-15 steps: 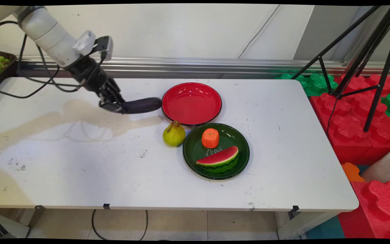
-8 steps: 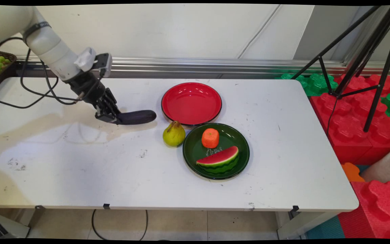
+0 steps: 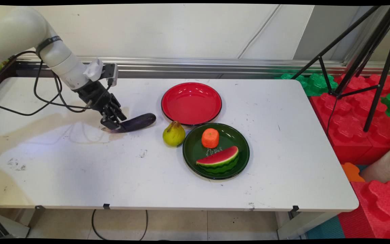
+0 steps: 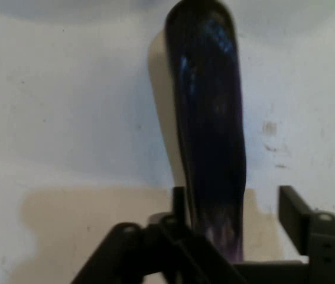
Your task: Place the picked object on the table
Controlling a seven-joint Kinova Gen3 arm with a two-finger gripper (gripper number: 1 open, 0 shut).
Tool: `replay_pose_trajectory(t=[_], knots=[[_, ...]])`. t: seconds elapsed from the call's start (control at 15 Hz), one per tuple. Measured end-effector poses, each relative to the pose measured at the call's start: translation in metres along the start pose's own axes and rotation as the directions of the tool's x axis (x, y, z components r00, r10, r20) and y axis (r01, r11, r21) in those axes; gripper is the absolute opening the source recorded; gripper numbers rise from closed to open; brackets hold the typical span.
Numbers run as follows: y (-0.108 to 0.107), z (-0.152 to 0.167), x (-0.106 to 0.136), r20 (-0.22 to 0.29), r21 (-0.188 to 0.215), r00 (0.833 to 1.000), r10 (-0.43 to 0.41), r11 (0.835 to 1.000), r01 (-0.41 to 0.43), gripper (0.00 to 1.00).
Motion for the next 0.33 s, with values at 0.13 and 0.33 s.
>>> replay_pose_trajectory(t=[0.13, 0.33], knots=[[-0.0012, 0.0033, -0.0007, -0.001, 0.001, 1.0, -0.003, 1.0, 0.003, 1.0], [-0.0031, 0.0044, -0.0004, -0.005, 0.003, 1.0, -0.008, 1.0, 0.008, 1.0]])
